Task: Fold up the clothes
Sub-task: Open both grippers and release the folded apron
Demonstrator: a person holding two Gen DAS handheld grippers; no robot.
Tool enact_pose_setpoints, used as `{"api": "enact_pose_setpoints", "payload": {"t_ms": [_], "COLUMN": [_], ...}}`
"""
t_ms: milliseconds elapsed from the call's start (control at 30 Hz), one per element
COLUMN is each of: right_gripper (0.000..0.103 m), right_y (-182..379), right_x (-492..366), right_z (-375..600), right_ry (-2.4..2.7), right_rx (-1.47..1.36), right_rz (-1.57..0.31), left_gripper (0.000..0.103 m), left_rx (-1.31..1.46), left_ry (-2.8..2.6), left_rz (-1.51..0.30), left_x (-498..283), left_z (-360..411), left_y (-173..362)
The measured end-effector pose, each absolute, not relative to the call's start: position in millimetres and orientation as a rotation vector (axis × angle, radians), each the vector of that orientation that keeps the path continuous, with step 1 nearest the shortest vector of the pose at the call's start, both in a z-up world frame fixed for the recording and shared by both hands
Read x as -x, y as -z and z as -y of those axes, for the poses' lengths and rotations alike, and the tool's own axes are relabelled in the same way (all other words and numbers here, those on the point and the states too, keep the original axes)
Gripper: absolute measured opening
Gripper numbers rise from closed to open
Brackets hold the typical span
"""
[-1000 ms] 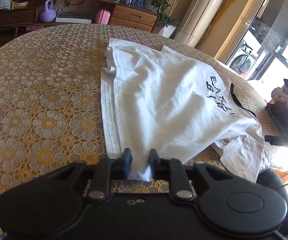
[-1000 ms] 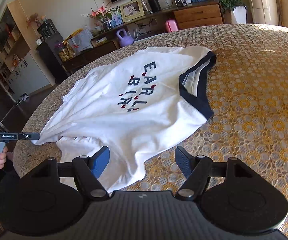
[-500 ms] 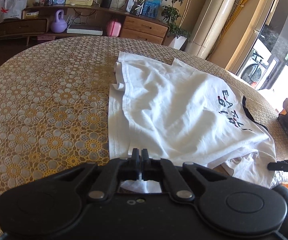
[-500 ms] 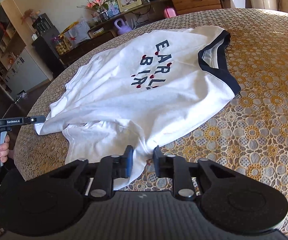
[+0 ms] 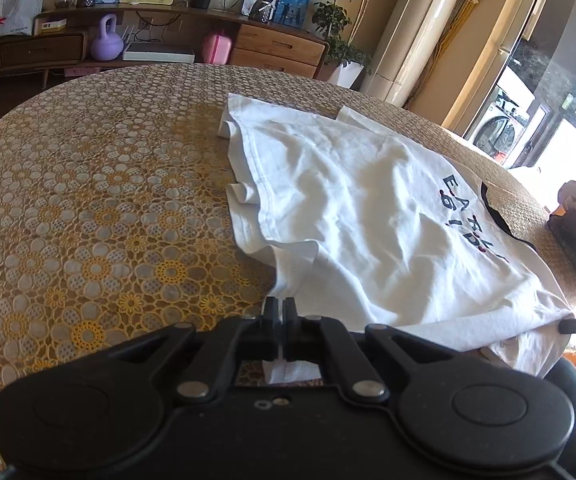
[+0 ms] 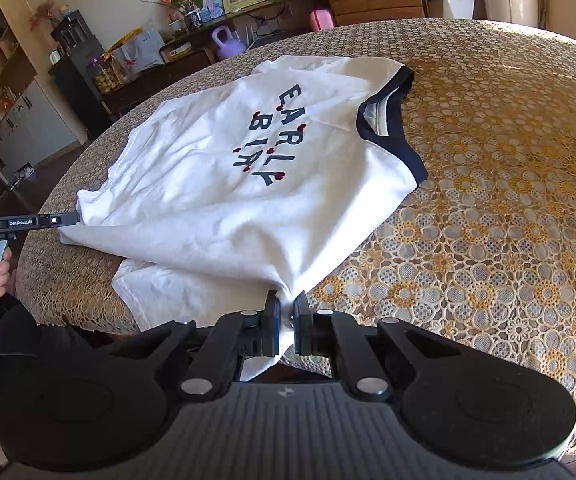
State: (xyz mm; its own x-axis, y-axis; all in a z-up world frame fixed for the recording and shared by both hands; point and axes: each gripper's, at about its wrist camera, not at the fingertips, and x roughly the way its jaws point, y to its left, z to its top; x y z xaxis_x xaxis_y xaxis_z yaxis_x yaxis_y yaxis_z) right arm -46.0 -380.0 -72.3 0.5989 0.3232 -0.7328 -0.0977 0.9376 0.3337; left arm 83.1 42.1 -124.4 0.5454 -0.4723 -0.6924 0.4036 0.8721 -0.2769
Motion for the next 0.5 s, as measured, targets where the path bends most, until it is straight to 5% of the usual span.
{"api": "enact_pose_setpoints", "payload": {"t_ms": [33,133,200,267,500], "right_gripper": [0.007,0.016,0.035,0.071,0.073], "right_y": [69.7,58.9,51.7,44.5,28.1], "right_x": [44.4,36.4,31.1,25.8,-18.9], "right_z": [382.2,392.3,399.0,405.7,439.2], "right_ry": [-0.248,-0.230,-0.219,-0.207,-0.159], "right_rx": [-0.264,-0.227,-0.203,-0.178,-0.180], "right_rz": [-0.896,-0.883,-0.874,-0.865,-0.818], "left_gripper": [0.103,0.103,0.103,0.103,0.103], "left_rx": [0.078,0.060,0.050,0.039,0.019], "left_ry": [0.520,0.522,0.532,0.523,0.477], "left_rz": [-0.856,-0.876,-0.874,-0.867,-0.819], "left_x": [-82.6,-82.1,-80.6,-83.5,-137.9], "left_z": [-41.6,-47.8,-59.0,-69.1,-66.5], "left_y": [123.5,117.9,110.2,102.4,84.0]}}
